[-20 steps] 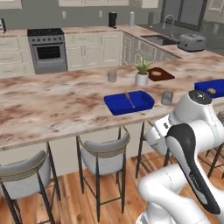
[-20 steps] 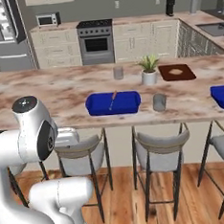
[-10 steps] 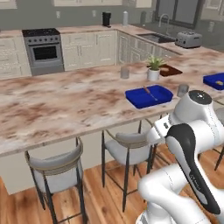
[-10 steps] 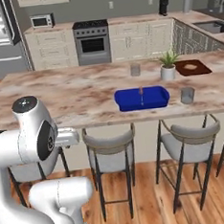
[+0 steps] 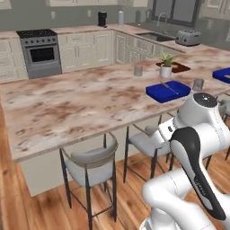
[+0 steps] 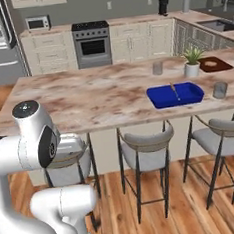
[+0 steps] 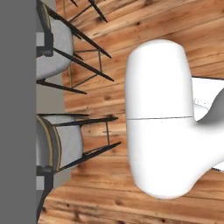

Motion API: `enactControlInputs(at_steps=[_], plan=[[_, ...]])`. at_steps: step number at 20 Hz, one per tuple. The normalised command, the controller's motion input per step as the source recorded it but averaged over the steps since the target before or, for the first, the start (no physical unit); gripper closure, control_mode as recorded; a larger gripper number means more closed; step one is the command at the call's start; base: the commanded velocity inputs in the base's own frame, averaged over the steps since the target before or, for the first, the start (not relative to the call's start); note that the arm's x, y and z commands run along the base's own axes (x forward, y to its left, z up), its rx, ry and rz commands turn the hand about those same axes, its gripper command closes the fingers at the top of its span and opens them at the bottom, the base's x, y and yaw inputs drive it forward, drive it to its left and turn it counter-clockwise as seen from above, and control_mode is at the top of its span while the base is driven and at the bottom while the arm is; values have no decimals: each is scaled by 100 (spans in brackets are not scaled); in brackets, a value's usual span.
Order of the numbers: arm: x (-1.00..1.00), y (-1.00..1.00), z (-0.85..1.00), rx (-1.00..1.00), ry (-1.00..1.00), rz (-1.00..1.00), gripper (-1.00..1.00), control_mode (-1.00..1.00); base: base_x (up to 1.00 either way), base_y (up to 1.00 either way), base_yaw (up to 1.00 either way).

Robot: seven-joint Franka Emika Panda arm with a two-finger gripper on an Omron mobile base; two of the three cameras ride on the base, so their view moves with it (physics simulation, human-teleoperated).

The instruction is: Take the cakes from the fridge and place them on the empty tray on the dining counter.

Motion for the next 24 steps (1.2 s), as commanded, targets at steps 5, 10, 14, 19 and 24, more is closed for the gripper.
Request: enactControlInputs(at_steps=[5,10,14,19,24], plan=[[0,0,0,0,0,0,-100,100,-28,79,-23],[0,0,0,0,0,0,-100,100,-29,74,-22],[0,0,0,0,0,0,-100,100,-28,71,-22],[0,0,0,0,0,0,-100,100,-20,75,-21],[0,0,0,0,0,0,-100,100,-8,79,-19]])
